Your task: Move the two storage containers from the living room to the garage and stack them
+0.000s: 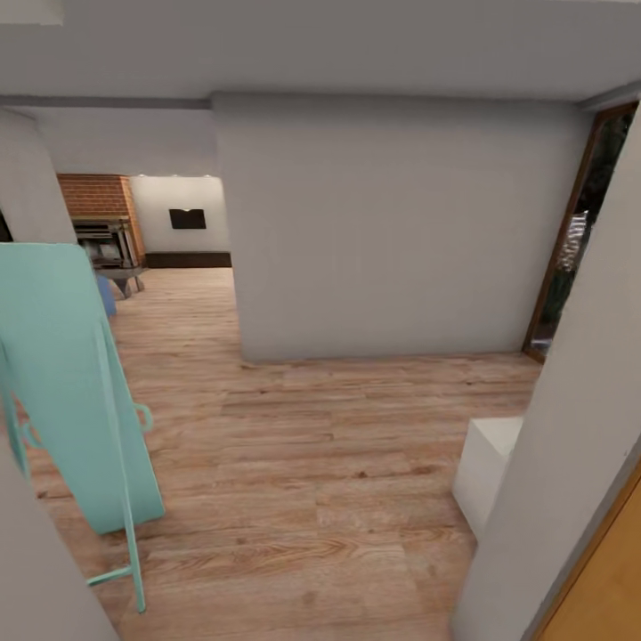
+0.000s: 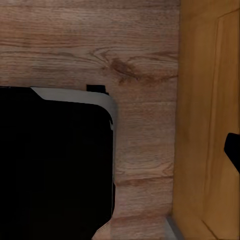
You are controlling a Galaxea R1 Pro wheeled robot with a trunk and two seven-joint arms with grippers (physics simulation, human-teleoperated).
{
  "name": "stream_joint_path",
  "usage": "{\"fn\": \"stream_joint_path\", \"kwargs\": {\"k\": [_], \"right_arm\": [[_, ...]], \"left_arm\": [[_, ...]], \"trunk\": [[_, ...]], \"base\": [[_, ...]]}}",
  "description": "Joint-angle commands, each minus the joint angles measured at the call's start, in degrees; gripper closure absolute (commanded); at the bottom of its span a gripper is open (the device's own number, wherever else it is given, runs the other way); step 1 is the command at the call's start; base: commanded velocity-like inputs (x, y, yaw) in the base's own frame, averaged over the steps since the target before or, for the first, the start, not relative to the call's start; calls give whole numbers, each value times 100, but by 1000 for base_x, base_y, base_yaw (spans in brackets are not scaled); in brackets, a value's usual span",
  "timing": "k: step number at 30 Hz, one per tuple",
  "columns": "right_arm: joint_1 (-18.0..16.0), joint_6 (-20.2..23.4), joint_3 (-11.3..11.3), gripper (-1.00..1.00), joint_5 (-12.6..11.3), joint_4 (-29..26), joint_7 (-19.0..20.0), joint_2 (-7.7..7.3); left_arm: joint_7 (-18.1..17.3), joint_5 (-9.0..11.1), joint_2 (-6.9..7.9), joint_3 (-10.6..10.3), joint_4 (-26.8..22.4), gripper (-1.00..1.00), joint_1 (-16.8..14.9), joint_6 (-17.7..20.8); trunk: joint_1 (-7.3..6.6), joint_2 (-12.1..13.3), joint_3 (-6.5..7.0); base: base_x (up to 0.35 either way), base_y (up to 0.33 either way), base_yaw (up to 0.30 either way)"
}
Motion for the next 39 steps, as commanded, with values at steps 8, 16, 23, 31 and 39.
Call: {"fn": "stream_joint_path", "kwargs": {"k": [8, 16, 23, 31, 39], "right_arm": [[-8, -34, 51, -100, -53, 17, -2, 1], [-8, -34, 42, -100, -54, 17, -2, 13], [-8, -34, 56, -100, -50, 17, -2, -18], [-8, -34, 47, -100, -54, 17, -2, 11], [-8, -34, 56, -100, -55, 17, -2, -15]], "left_arm": [[21, 46, -16, -49, -2, -100, -4, -7], [20, 46, -15, -49, -2, -100, -4, -8], [20, 54, -3, -49, -2, -100, -4, -8], [18, 55, -3, -49, -2, -100, -4, -8], [22, 55, -5, -49, -2, -100, -4, -8]], "trunk": [[5, -9, -11], [5, -9, -11], [5, -9, -11], [5, -9, -11], [5, -9, -11]], "base": [[324, 0, 0], [324, 0, 0], [324, 0, 0], [324, 0, 0], [324, 0, 0]]}}
